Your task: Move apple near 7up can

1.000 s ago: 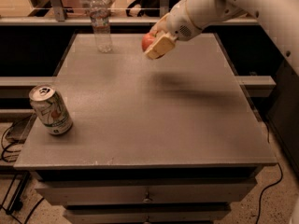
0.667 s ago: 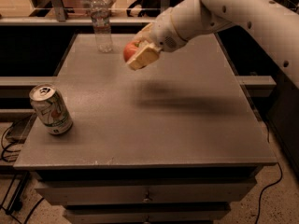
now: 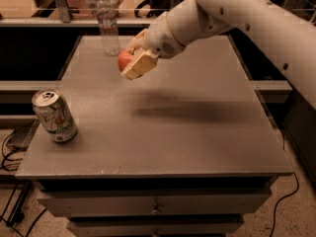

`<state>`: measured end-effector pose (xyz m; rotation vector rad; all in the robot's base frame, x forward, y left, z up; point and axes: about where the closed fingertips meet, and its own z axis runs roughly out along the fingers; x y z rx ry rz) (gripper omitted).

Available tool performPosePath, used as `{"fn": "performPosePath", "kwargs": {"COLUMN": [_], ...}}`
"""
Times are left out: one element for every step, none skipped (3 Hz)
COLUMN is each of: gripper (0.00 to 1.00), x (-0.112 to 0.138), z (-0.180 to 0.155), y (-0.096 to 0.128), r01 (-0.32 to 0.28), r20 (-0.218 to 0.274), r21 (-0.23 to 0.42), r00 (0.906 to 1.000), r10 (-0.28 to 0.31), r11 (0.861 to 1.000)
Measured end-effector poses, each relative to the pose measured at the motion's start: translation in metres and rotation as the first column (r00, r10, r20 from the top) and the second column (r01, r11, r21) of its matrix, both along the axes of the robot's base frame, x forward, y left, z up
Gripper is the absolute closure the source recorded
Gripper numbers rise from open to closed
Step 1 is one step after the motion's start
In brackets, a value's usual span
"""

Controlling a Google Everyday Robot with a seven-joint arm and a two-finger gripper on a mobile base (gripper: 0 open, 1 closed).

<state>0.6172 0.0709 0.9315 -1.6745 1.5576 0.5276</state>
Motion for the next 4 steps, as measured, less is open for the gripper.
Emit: {"fn": "performPosePath", "kwargs": {"gripper": [1.00, 1.00, 0.82, 0.59], "x": [-0.021, -0.049, -0.075, -0.094], "z": [-0.003, -0.008, -0.018, -0.033], "y": [0.027, 0.055, 0.077, 0.092], "r01": [-0.102, -0.206, -0.268, -0.282], "r20": [-0.009, -0.009, 0.021, 0.064], "r21": [0.017, 0.048, 0.045, 0.007], "r00": [0.9947, 0.9783, 0.9634, 0.9577], "r10": [0.102, 0.207, 0.267, 0.281], "r11": [0.995, 0.977, 0.962, 0.959]}}
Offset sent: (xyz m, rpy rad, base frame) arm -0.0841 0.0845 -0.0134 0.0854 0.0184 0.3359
